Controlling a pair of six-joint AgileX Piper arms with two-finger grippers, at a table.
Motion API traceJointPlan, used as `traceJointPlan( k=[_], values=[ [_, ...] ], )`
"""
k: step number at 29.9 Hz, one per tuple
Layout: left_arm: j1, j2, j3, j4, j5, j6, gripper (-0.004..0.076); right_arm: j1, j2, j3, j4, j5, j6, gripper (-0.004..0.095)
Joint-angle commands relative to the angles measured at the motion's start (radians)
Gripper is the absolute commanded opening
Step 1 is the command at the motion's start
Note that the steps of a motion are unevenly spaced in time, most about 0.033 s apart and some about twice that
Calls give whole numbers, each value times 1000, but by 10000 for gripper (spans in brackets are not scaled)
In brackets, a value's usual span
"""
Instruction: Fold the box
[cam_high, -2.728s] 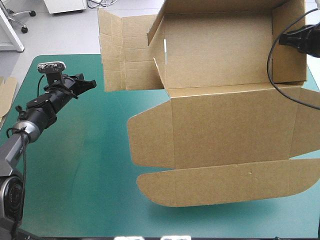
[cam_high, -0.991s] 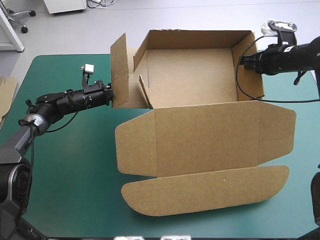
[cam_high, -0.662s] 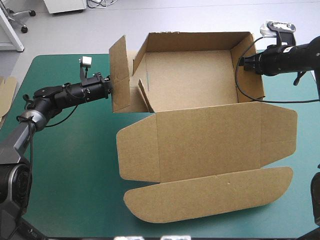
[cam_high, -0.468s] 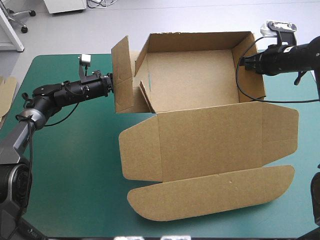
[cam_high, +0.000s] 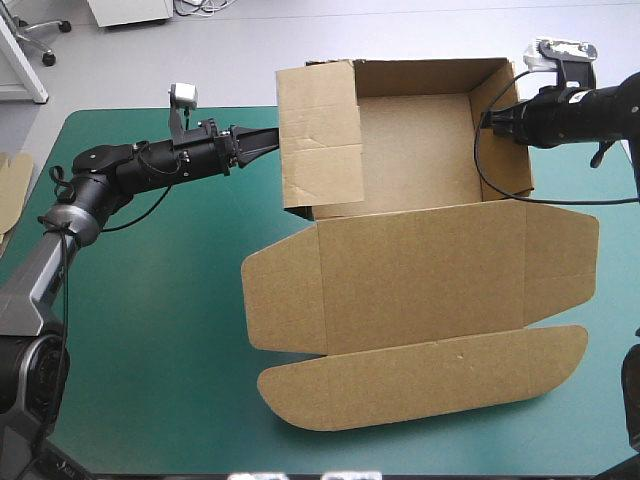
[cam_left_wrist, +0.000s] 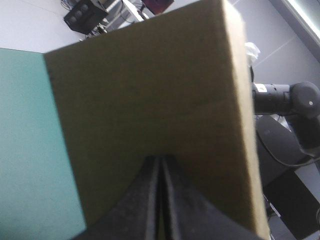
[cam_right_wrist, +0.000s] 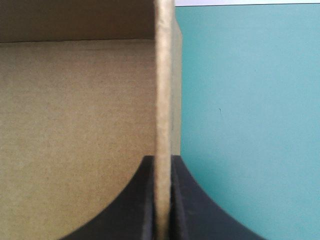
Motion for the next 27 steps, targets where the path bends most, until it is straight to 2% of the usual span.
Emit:
traceJointPlan(
  k=[1,10,13,17,19,27],
  values=[
    [-28,-54,-70,-69,106,-9,1,-1,-40,-29,45,-57,15,-32],
    [-44,-54,-162,75,87,-78,9,-1,-40,-29,49,-51,17,-32],
    [-55,-54,-185,96,91,-91,71,-1,-40,-29,49,-51,17,-32],
    [-66,-54,-224,96,92,-98,249,-1,-40,-29,51,-51,17,-32],
    [-66,-54,-243,96,85,-112,303,-1,-40,-29,53,-49,17,-32],
    [-66,-54,-320,157,51,-147,309,-1,-40,-29,53,-49,22,-32]
  ],
)
